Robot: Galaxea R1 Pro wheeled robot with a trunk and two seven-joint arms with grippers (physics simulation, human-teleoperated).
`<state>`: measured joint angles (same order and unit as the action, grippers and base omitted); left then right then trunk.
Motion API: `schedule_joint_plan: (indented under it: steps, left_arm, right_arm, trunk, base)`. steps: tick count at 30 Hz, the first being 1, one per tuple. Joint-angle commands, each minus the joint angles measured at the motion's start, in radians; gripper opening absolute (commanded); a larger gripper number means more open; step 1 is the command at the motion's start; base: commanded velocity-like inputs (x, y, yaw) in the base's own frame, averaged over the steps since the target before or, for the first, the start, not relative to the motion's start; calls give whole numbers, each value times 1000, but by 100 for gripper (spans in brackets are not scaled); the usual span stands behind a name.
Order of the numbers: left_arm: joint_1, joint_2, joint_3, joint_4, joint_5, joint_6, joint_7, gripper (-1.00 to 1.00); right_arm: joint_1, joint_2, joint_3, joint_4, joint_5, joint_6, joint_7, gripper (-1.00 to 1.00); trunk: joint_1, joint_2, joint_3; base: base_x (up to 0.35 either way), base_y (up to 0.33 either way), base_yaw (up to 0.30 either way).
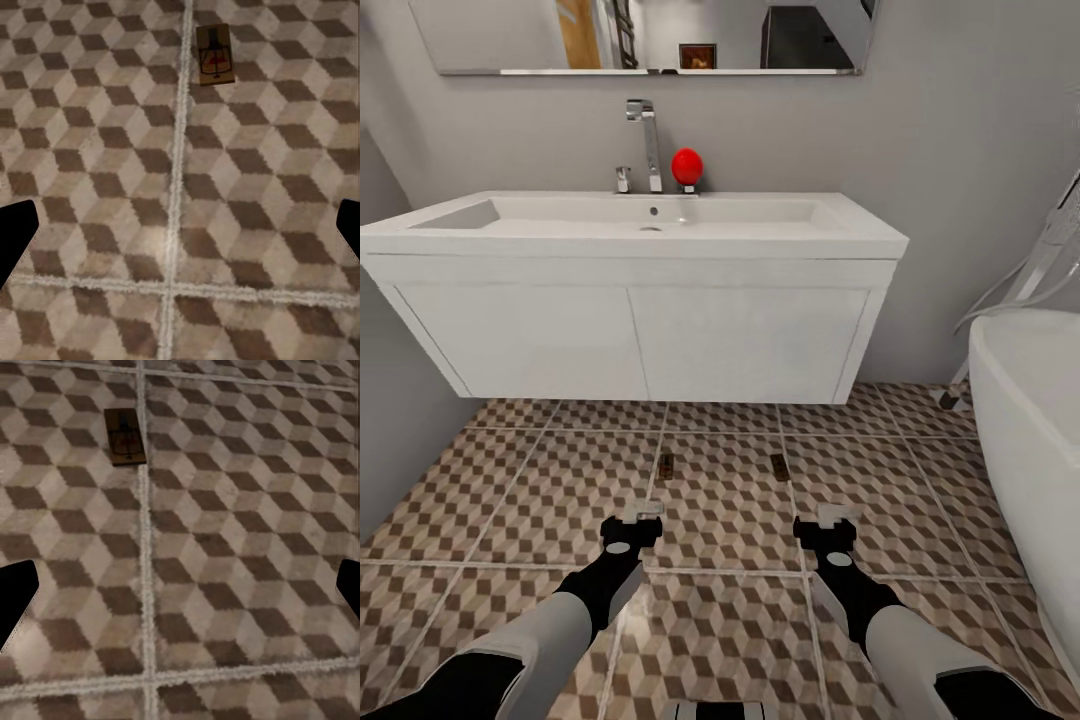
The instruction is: Take the four mousetraps from the cabinet in the bathroom and place them on the bathroom floor. Make sure all four end up on the same floor surface, and ensure that at least two of them are either under or directly next to the same bathroom sink.
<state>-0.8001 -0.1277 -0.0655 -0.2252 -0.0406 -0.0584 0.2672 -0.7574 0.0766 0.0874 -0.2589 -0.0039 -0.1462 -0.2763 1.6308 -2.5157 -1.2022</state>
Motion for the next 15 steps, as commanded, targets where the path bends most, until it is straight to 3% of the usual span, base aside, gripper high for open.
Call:
schedule_joint_plan:
  steps: [1,15]
  left_arm:
    - [-1,0,-7,1,-4,-1,7,100]
    - [-1,-1,-7,1,-4,-1,7,100]
  right_arm:
    - [-1,0,8,1,-1,-1,-8,100]
    - [0,0,8,1,-1,-1,-8,100]
  trunk:
    - [-1,0,3]
    - [-7,3,57]
  base:
    - [0,0,0]
    - [0,0,0]
